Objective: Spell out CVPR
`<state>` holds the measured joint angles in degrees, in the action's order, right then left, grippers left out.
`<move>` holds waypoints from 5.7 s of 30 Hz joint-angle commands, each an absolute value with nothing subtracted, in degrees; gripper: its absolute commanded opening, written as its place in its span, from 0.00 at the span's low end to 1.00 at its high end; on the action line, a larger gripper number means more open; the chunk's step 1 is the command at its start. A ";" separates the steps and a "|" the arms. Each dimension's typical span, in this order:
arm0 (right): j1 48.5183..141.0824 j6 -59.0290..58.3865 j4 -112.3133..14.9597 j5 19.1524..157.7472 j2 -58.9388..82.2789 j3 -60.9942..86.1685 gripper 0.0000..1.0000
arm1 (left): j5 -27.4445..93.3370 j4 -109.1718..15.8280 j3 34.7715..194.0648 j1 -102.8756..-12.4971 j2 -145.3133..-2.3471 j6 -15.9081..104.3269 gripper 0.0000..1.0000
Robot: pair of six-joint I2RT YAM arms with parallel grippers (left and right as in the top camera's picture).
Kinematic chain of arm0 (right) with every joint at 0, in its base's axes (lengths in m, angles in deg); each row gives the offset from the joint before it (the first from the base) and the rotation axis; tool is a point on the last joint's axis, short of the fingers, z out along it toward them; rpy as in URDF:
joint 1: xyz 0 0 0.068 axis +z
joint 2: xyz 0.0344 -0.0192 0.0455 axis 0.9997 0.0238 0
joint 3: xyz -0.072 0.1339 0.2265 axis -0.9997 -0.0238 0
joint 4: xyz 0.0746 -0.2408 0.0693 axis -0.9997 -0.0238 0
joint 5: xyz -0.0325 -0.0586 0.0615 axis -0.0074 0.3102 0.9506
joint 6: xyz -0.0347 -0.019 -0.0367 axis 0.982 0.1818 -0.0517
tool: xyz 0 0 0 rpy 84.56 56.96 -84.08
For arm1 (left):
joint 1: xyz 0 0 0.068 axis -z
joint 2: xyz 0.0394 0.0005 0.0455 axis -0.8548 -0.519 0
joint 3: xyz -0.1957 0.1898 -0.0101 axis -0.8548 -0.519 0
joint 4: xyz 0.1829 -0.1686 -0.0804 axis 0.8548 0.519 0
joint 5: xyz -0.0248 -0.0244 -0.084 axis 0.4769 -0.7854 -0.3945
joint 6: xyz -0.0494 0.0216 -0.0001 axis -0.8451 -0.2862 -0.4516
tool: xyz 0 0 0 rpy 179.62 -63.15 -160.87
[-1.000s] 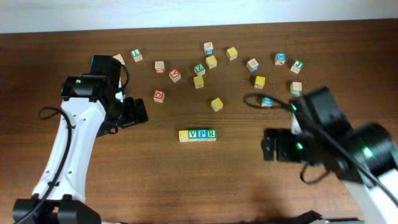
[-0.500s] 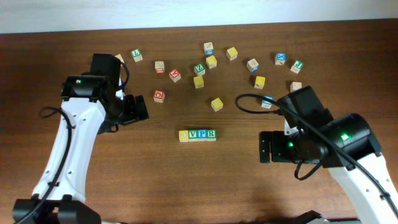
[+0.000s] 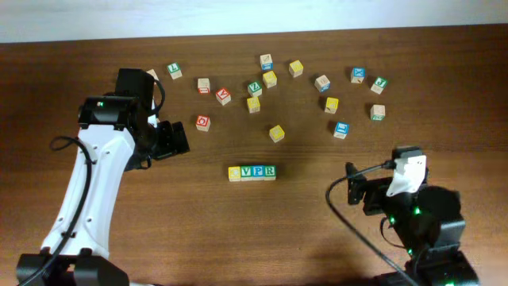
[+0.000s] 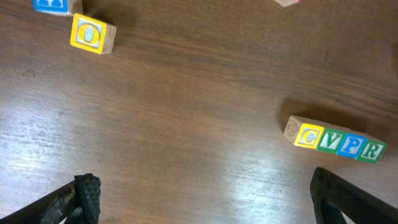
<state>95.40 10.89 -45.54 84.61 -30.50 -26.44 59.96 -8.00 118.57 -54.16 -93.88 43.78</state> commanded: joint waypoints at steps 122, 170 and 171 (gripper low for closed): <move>94.61 14.85 -20.34 82.95 -58.92 -60.97 0.98 | 61.27 -76.08 35.01 -60.54 -2.48 62.45 0.99; 94.61 14.85 -20.40 82.08 -58.92 -60.97 0.98 | 61.27 -76.08 35.01 -60.54 -2.48 62.47 0.99; 94.59 14.85 -20.40 82.08 -58.92 -60.97 0.98 | 61.27 -76.08 35.01 -60.54 -2.48 62.47 0.99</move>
